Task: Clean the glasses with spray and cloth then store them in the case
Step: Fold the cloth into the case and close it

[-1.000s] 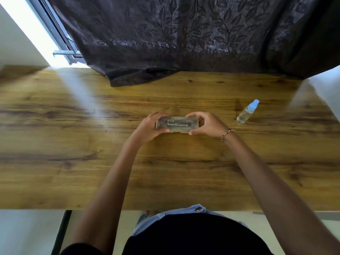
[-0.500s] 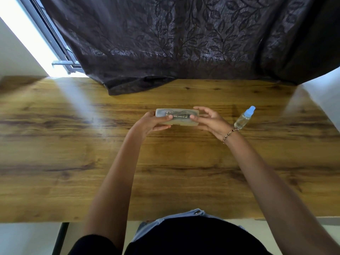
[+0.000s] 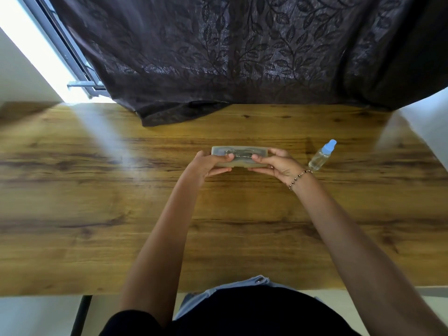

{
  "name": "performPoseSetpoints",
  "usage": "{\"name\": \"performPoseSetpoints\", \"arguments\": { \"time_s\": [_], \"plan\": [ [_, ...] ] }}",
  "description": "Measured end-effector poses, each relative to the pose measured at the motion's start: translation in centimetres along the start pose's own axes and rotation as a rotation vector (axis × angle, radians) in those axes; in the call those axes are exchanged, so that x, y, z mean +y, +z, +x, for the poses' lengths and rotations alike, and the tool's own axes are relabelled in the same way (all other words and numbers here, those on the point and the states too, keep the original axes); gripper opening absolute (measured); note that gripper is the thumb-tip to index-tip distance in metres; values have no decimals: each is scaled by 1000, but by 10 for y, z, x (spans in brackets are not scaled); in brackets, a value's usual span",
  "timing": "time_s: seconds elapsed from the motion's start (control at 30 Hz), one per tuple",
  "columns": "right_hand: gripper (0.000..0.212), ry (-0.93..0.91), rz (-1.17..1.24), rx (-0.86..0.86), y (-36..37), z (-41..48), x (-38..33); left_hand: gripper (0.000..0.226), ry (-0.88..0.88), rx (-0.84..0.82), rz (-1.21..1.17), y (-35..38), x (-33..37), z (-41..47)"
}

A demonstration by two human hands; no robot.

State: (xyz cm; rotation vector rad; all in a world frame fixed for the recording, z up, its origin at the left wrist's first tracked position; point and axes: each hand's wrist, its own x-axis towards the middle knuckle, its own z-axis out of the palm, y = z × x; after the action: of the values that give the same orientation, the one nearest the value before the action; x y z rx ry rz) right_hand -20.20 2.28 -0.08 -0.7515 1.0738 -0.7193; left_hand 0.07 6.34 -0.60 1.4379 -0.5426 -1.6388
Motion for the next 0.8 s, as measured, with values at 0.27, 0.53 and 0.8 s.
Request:
{"name": "performPoseSetpoints", "arguments": {
  "time_s": [0.27, 0.53, 0.8],
  "plan": [
    [52, -25, 13, -11, -8, 4, -4, 83, 31, -52, 71, 6, 5, 4],
    [51, -121, -13, 121, -29, 12, -24, 67, 228, -73, 351, 29, 16, 14],
    [63, -136, -242, 359, -45, 25, -25, 71, 324, 123, 797, 44, 8, 42]
  ]
}}
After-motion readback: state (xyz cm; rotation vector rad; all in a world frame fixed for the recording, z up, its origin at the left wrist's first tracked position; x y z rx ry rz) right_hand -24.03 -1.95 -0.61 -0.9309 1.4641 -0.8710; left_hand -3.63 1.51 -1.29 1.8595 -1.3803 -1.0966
